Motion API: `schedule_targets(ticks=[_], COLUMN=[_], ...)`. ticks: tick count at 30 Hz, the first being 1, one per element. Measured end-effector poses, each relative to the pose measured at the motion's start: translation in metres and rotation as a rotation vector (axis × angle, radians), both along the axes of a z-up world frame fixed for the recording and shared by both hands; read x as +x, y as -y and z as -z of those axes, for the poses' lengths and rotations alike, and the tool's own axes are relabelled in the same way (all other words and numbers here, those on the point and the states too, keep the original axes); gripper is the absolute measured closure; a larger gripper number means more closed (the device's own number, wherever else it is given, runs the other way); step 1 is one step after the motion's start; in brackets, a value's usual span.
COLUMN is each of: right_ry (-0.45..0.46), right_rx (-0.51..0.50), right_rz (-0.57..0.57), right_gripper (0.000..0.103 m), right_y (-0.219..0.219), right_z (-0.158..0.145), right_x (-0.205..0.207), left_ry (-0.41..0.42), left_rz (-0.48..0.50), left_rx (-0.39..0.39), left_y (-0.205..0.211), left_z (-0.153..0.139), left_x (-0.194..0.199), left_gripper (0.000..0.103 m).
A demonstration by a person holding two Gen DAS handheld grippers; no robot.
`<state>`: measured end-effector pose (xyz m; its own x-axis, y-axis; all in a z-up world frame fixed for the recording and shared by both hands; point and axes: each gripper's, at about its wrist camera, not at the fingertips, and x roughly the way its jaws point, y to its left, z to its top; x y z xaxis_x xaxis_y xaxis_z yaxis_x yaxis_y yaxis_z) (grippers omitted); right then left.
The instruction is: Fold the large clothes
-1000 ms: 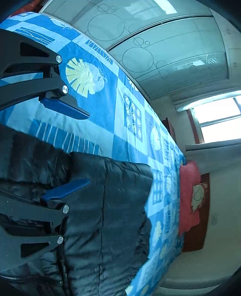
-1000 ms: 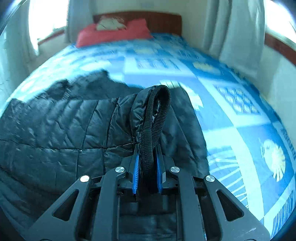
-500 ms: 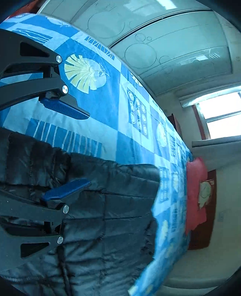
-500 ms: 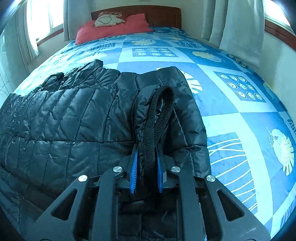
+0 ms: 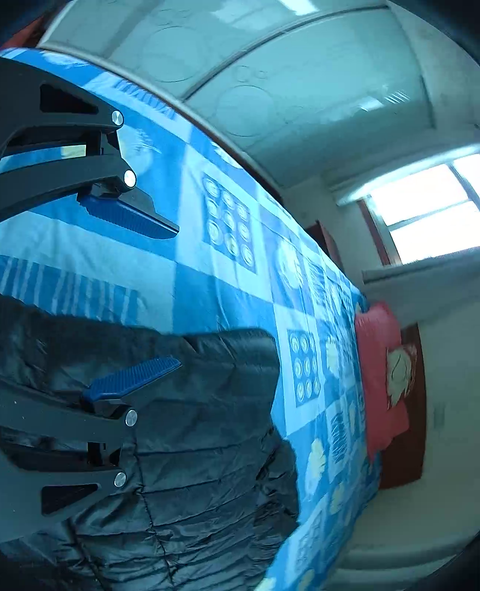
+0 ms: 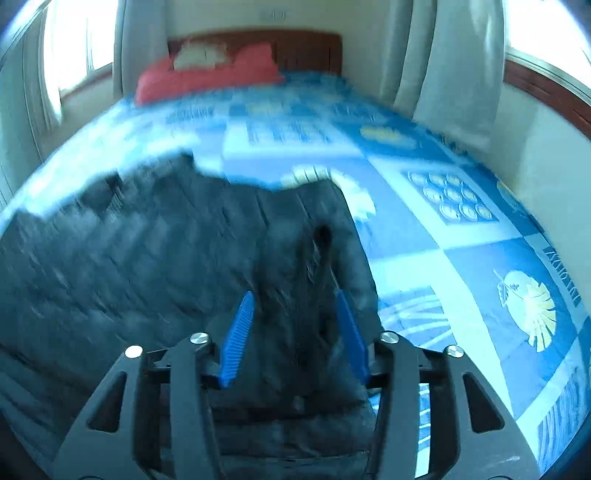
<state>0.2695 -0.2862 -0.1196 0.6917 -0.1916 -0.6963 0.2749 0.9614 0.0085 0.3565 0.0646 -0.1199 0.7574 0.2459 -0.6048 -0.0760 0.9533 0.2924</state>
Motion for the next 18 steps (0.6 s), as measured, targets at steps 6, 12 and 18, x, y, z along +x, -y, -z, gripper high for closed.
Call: schedule_targets(ticks=[6, 12, 18], right_ry=[-0.059, -0.103, -0.024], right_rx=[0.077, 0.035, 0.055], right_rz=[-0.103, -0.099, -0.096], right_gripper=[0.056, 0.053, 0.054], right_y=[-0.034, -0.040, -0.045], right_z=[0.023, 0.064, 0.025], right_x=[0.045, 0.057, 0.056], left_ry=[-0.090, -0.182, -0.125], left_rz=[0.000, -0.007, -0.011], left_rx=[-0.017, 0.022, 0.013], left_y=[0.009, 0.011, 0.007], left_z=[0.026, 0.067, 0.029], left_x=[0.030, 0.042, 0.027], left_gripper=[0.037, 0.034, 0.035])
